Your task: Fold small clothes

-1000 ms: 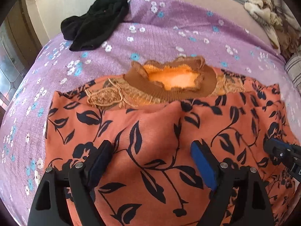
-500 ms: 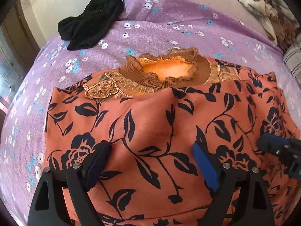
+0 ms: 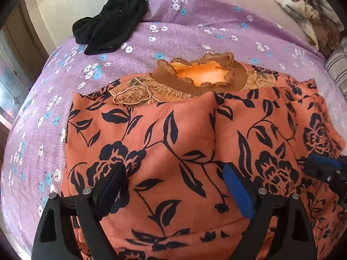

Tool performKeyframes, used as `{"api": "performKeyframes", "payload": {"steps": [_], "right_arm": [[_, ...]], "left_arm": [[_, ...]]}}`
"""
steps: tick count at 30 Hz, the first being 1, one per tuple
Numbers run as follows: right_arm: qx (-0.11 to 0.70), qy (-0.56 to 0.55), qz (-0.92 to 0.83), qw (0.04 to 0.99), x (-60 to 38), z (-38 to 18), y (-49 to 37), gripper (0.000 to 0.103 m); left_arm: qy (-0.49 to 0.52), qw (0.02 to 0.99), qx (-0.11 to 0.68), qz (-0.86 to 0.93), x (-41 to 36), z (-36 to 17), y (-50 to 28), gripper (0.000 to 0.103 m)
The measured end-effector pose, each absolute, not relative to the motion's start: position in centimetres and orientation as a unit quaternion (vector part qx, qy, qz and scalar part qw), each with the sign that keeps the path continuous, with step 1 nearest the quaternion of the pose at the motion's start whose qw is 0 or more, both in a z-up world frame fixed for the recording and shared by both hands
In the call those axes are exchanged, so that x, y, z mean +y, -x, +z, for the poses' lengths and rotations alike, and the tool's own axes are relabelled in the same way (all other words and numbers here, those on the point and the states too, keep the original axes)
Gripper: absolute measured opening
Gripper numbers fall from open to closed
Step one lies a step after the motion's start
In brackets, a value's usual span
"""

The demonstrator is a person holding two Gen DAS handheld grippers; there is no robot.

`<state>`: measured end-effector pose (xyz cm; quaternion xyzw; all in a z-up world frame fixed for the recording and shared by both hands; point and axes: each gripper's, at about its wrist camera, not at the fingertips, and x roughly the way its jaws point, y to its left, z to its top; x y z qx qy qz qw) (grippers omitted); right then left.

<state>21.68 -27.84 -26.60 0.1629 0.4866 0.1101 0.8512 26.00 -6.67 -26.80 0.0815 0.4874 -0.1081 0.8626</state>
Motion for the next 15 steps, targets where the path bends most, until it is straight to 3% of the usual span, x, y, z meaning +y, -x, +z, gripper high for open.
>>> {"api": "performKeyframes", "payload": {"steps": [4,6,7,15], "right_arm": [[0.440,-0.211,0.115,0.865,-29.7,-24.5,-18.0,0.029],[0.420,-0.226,0.101,0.873,-30.8,-23.5,-15.9,0.055],[0.405,-0.236,0.095,0.878,-31.6,-23.1,-14.5,0.080],[0.408,-0.304,0.041,0.860,-38.0,-24.4,-4.3,0.083]], "left_arm": [[-0.025,0.886,0.459,-0.057,-1.4,-24.2,-23.1,0.092],[-0.017,0.896,0.442,-0.034,1.7,-23.3,-20.7,0.092],[-0.017,0.900,0.435,-0.018,3.4,-23.1,-19.3,0.092],[0.031,0.883,0.467,0.014,14.7,-23.4,-10.3,0.092]]}}
